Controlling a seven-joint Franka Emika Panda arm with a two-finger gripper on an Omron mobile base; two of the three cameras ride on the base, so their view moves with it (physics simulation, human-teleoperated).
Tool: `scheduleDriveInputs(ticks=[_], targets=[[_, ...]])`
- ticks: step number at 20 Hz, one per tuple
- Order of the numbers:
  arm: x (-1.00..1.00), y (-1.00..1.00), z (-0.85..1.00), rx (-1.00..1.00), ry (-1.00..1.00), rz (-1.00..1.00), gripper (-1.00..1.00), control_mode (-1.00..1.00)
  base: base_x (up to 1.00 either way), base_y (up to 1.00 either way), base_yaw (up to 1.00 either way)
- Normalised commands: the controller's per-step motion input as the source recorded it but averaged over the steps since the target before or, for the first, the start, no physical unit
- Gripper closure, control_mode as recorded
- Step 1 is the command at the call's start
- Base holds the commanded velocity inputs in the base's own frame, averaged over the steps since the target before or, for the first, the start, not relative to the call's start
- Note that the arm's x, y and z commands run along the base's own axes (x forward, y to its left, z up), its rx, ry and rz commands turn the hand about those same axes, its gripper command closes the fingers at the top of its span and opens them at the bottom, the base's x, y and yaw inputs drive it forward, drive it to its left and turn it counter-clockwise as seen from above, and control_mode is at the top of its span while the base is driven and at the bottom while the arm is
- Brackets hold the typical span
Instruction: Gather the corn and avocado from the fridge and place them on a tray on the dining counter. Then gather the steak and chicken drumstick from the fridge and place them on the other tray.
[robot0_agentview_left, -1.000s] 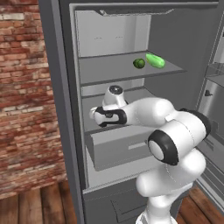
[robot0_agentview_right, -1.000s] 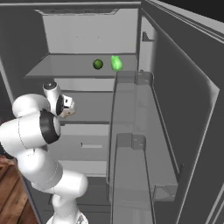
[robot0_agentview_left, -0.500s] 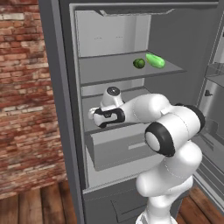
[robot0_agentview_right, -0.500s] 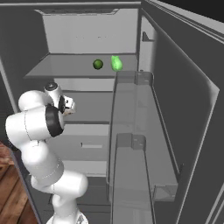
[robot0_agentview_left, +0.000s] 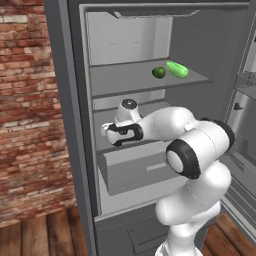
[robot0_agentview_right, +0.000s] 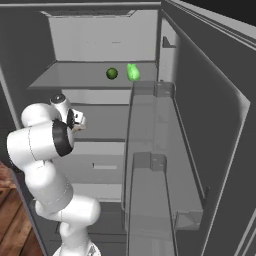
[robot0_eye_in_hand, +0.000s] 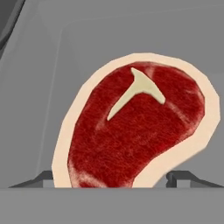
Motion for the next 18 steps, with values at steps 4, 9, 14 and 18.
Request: scheduleDriveInputs(ticks=[4,9,14,18], targets=[[-0.41,-0.13,-0.04,0.02,-0.13,-0.06,1.0,-1.0,0.0,0.0,0.0],[-0.52,-0.25,-0.03,0.05,-0.13,-0.08,1.0,-1.0,0.0,0.0,0.0],[-0.58,-0.15,0.44,0.05,-0.06,-0.02,1.0,-1.0,0.0,0.0,0.0],[-0.57,-0.14,0.8,0.04,0.0,0.0,1.0,-1.0,0.0,0.0,0.0]])
